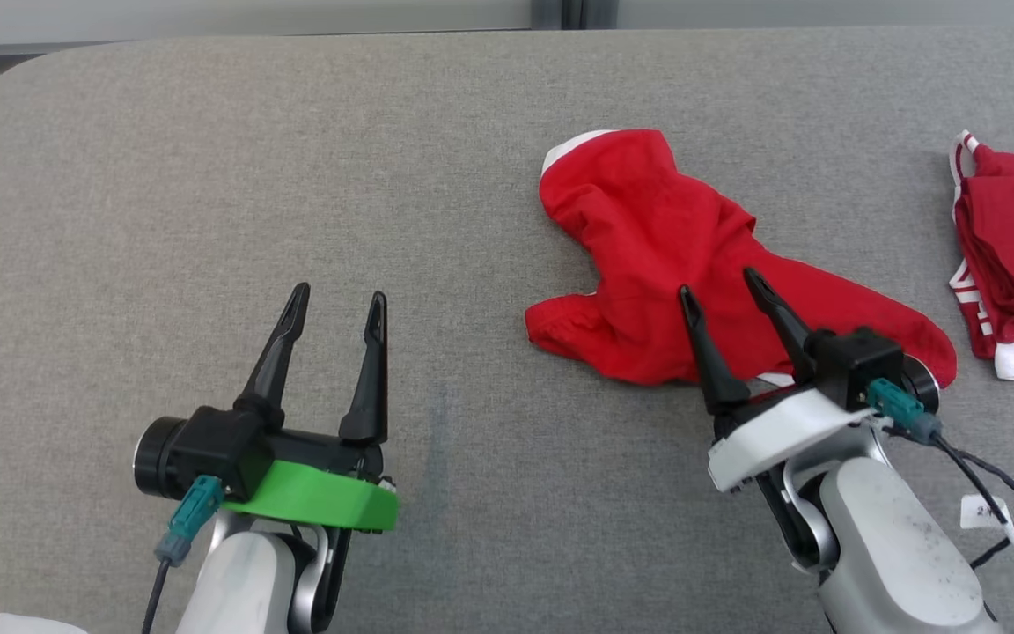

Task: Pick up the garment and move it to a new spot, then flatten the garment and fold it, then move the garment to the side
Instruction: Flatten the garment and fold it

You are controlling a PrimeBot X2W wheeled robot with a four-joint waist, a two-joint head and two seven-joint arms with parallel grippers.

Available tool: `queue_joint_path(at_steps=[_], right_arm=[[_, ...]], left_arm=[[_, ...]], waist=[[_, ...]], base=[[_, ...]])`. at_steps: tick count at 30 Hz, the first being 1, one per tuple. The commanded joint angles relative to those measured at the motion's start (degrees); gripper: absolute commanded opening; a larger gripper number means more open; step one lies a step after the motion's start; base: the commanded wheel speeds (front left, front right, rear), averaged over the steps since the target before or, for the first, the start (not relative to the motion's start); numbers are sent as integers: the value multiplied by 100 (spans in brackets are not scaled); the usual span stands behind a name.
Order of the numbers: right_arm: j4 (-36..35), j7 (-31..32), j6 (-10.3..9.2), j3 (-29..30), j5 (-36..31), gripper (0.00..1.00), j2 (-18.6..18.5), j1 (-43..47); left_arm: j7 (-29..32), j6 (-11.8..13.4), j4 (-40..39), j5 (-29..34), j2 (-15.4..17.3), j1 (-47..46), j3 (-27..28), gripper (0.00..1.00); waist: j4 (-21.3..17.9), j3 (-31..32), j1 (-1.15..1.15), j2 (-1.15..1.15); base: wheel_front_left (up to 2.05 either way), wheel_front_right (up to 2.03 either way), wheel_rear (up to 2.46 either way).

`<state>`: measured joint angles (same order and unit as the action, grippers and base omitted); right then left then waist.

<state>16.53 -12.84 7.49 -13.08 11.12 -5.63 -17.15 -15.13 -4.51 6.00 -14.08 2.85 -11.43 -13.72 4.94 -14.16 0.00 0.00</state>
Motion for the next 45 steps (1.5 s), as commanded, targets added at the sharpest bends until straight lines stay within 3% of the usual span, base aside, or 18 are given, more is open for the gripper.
queue_joint_path(at_steps=[1,10,11,12,23,29,34,42,43,44,45], right_arm=[[84,79,0,-3,126,100,33,-168],[869,992,0,-13,876,100,-69,-854],[936,1062,0,-63,906,84,-86,-905],[972,1057,0,-114,912,0,-117,-980],[467,115,0,-356,683,0,-290,-1281],[366,337,0,-34,490,0,-307,-1527],[916,880,0,312,472,0,-362,-1970],[2473,1129,0,618,-191,0,-1009,-2817],[2700,1133,0,663,-308,42,-1062,-2896],[2883,1150,0,707,-406,100,-1110,-2952],[3085,1150,0,759,-558,100,-1169,-3037]], left_arm=[[2,30,17,-52,12,-54,-23,100],[1,85,62,-166,12,-154,-205,100],[2,87,71,-180,11,-154,-220,100],[1,90,83,-189,11,-152,-235,100],[1,110,189,-141,11,38,-197,100],[2,107,130,-164,12,-32,-268,100],[2,77,133,-210,12,-146,-369,100],[2,117,161,-326,10,-336,-532,100],[2,137,159,-343,10,-353,-539,100],[2,147,159,-346,11,-362,-541,100],[1,155,159,-349,11,-376,-544,100]], waist=[[102,-98,0,0],[372,-254,0,0],[395,-254,0,0],[421,-251,0,0],[372,68,0,0],[388,18,0,0],[542,-222,0,0],[921,-576,0,0],[946,-598,0,0],[958,-612,0,0],[966,-626,0,0]], base=[[0,0,0],[0,0,0],[0,0,0],[0,0,0],[0,0,0],[0,0,0],[0,0,0],[0,0,0],[0,0,0],[0,0,0],[0,0,0]])
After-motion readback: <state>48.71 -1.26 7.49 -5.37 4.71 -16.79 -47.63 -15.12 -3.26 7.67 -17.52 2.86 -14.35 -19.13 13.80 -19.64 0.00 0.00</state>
